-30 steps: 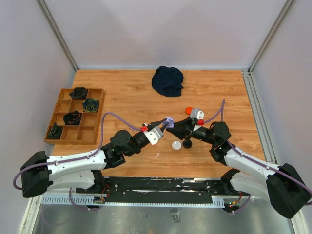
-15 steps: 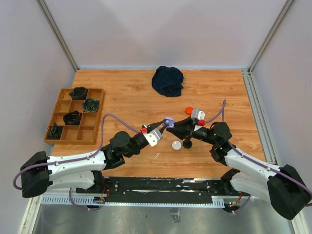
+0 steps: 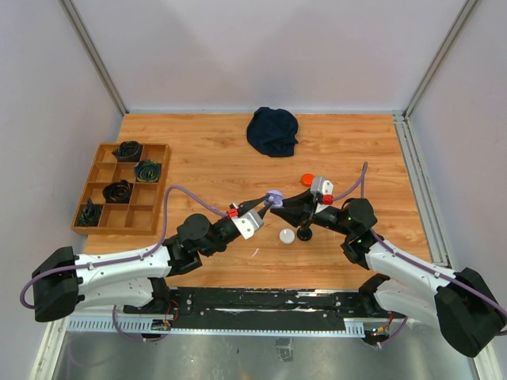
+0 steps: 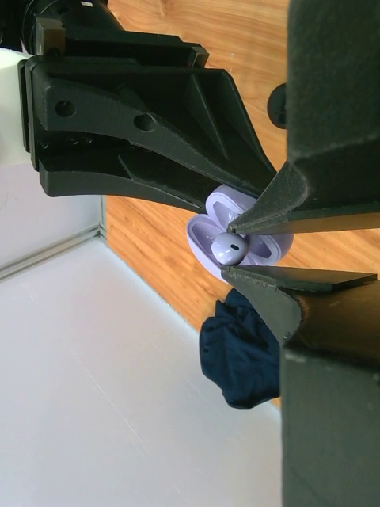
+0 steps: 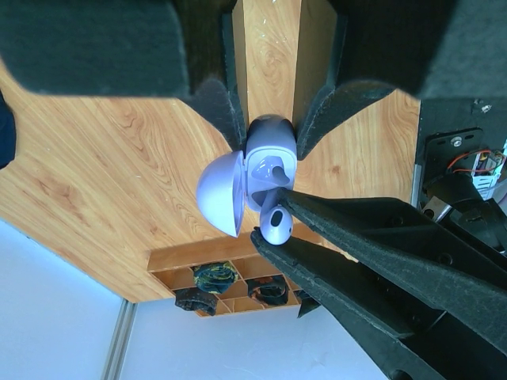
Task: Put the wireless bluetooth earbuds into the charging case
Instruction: Place the earbud in the charging case.
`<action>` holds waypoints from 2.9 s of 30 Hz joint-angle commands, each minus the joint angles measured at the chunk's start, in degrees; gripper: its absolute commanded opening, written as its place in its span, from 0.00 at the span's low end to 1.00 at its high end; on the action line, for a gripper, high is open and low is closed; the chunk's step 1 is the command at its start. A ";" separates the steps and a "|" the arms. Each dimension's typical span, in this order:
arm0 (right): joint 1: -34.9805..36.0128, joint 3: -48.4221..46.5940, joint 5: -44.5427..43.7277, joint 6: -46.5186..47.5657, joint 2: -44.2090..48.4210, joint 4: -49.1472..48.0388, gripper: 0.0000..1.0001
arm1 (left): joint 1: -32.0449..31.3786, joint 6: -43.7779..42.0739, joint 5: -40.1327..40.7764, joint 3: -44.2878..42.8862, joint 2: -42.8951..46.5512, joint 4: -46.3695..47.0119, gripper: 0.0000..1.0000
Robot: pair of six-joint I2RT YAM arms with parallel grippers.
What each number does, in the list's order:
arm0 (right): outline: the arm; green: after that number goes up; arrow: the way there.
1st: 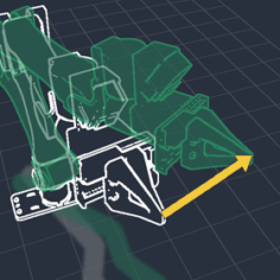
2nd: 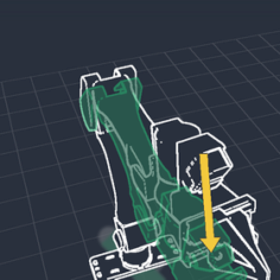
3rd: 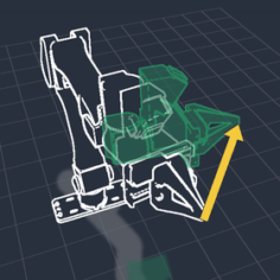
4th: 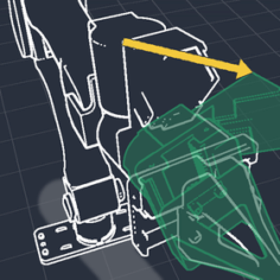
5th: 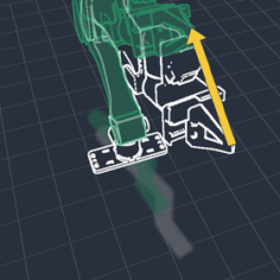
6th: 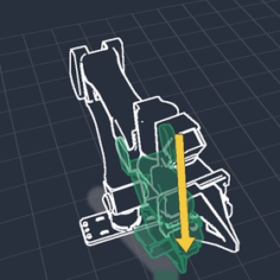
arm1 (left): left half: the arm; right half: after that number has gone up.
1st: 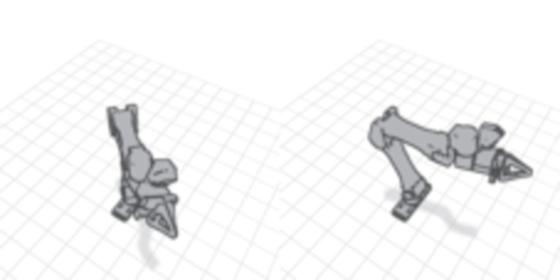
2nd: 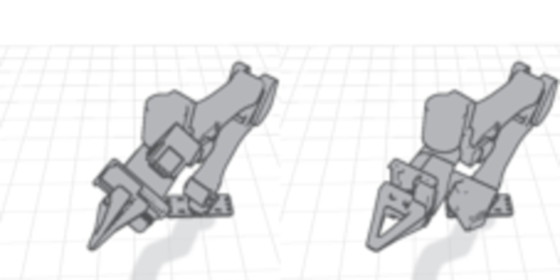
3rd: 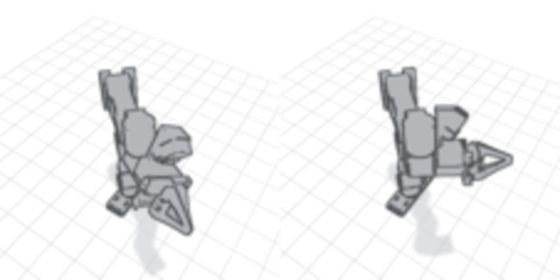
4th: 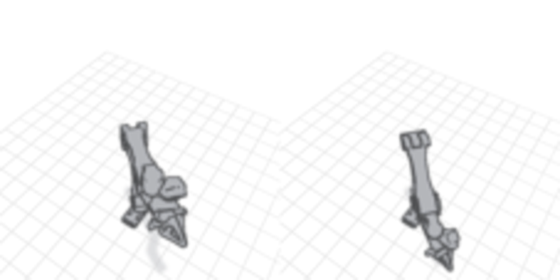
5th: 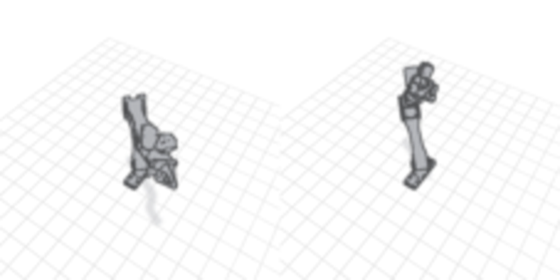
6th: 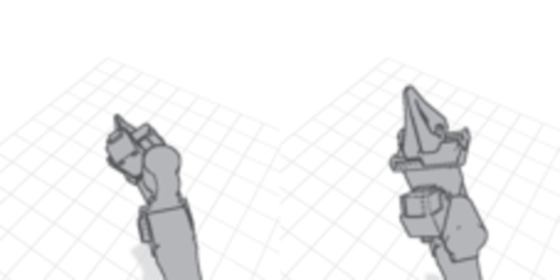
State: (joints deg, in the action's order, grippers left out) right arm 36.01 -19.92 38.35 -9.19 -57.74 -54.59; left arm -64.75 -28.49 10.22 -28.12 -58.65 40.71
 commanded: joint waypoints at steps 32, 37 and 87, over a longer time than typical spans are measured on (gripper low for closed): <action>1.72 0.19 -0.07 0.93 1.86 -2.72 0.06 | -0.68 8.83 5.57 -3.50 1.45 -5.50 0.41; 1.76 0.17 0.06 0.93 1.89 -2.72 0.06 | -0.67 12.21 6.36 -6.64 1.11 -9.49 0.43; 1.77 3.49 -6.80 3.92 2.80 -1.01 0.06 | 7.49 43.40 17.69 -17.08 2.74 -40.34 0.68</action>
State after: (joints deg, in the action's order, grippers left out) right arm 37.04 -17.54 33.82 -7.22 -56.07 -54.57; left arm -61.65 8.71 26.46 -44.36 -55.22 5.34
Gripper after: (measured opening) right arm 0.244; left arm 0.678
